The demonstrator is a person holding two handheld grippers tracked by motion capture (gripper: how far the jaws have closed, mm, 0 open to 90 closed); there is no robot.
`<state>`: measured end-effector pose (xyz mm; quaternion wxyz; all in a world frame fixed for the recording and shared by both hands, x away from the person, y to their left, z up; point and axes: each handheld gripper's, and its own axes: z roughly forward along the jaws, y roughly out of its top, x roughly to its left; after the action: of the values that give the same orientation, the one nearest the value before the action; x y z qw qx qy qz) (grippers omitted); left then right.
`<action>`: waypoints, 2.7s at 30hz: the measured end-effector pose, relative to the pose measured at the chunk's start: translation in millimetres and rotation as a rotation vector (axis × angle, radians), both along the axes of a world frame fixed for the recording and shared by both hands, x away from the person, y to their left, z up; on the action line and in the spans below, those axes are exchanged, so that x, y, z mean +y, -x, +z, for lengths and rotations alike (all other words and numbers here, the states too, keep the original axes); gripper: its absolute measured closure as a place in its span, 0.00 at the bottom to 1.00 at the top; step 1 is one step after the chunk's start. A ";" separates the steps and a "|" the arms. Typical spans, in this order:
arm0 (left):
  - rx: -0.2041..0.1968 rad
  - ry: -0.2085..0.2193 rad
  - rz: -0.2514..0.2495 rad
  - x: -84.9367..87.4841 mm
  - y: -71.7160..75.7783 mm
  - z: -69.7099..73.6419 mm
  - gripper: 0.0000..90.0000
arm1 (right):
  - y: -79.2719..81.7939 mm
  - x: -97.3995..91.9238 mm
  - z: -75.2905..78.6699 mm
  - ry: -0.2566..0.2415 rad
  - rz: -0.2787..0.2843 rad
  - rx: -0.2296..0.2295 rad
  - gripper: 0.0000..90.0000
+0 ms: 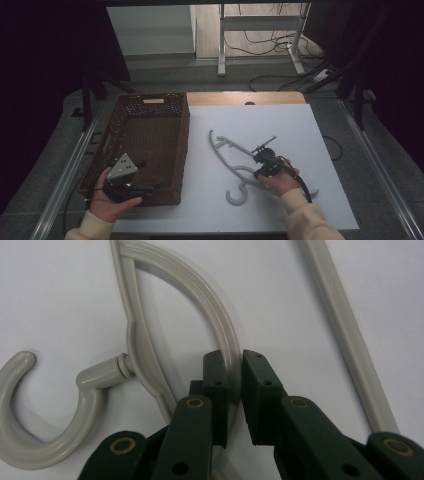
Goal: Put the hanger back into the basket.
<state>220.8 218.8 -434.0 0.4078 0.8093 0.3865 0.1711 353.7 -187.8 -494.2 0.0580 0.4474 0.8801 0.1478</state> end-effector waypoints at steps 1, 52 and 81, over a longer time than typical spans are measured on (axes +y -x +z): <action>0.000 0.001 0.000 0.2 -0.3 -0.1 0.18 | 3.6 -5.0 0.4 0.000 -0.003 0.003 0.89; 0.001 -0.014 -0.005 0.4 1.3 -3.2 0.18 | 24.2 28.6 -3.4 0.025 0.180 -0.016 0.75; -0.033 -0.012 -0.027 -9.3 4.4 5.4 0.18 | 5.1 8.1 49.6 -0.212 0.066 -0.040 0.91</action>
<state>216.5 209.5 -428.5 0.4115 0.8140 0.3677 0.1813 348.6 -179.7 -444.6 0.0232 0.4186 0.8726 0.2507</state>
